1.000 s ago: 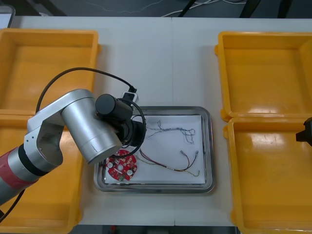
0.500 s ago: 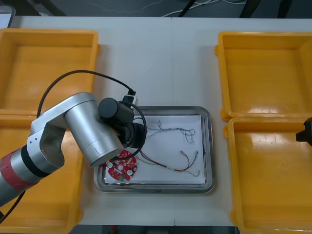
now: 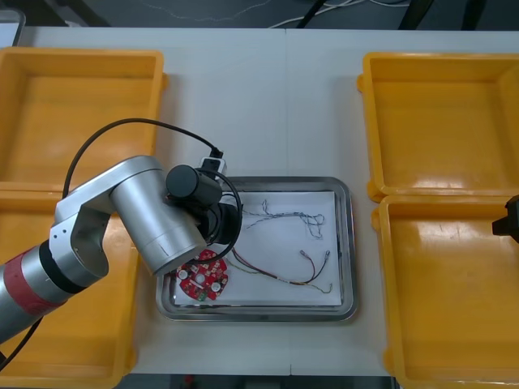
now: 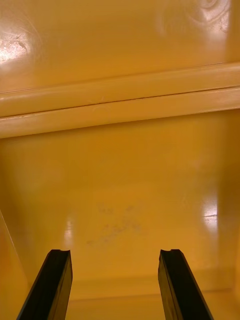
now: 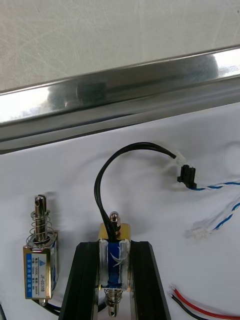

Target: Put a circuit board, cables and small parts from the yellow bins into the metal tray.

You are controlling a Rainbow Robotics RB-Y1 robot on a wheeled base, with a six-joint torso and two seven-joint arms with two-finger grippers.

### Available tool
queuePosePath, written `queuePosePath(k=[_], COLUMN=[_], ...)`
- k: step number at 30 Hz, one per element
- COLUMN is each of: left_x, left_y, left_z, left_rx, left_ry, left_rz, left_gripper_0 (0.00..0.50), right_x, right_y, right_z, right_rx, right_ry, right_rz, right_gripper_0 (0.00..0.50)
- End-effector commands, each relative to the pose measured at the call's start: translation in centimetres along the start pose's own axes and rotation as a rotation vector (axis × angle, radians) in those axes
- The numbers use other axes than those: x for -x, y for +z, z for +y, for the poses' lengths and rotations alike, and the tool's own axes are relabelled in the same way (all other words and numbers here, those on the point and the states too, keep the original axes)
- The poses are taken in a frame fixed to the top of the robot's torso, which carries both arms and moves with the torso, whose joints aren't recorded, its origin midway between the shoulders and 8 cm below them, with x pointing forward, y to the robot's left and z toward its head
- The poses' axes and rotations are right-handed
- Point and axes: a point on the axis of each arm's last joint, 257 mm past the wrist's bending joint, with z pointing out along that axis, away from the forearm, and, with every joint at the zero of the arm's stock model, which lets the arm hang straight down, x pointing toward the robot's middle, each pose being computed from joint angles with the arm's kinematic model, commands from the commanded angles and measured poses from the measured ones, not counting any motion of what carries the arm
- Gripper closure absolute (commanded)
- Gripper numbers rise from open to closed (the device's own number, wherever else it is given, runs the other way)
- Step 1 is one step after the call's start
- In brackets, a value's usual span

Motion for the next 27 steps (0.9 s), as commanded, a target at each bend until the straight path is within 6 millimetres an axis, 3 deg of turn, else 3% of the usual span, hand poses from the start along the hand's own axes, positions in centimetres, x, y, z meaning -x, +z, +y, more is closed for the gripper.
queuePosePath(k=[1, 2, 3, 16, 27], left_x=[1.7, 1.7, 1.7, 2.2, 4.1], left_y=[-0.6, -0.6, -0.6, -1.3, -4.1], left_z=[-0.7, -0.8, -0.8, -1.7, -1.9], left_rx=[-0.003, -0.004, -0.005, -0.031, -0.055], left_ry=[-0.020, -0.019, -0.021, -0.026, -0.058], left_rz=[-0.047, -0.048, -0.046, -0.066, -0.096], left_gripper_0=[0.099, 0.015, 0.000, 0.000, 0.000], right_x=[-0.1, -0.1, -0.1, -0.1, -0.1], right_y=[0.0, 0.0, 0.0, 0.0, 0.0], right_z=[0.1, 0.1, 0.1, 0.1, 0.1], right_rx=[-0.006, -0.006, -0.006, -0.006, -0.006], right_ry=[-0.022, -0.022, -0.022, -0.022, -0.022], right_rz=[-0.004, -0.004, -0.004, -0.004, -0.004], right_gripper_0=[0.000, 0.000, 0.000, 0.000, 0.000])
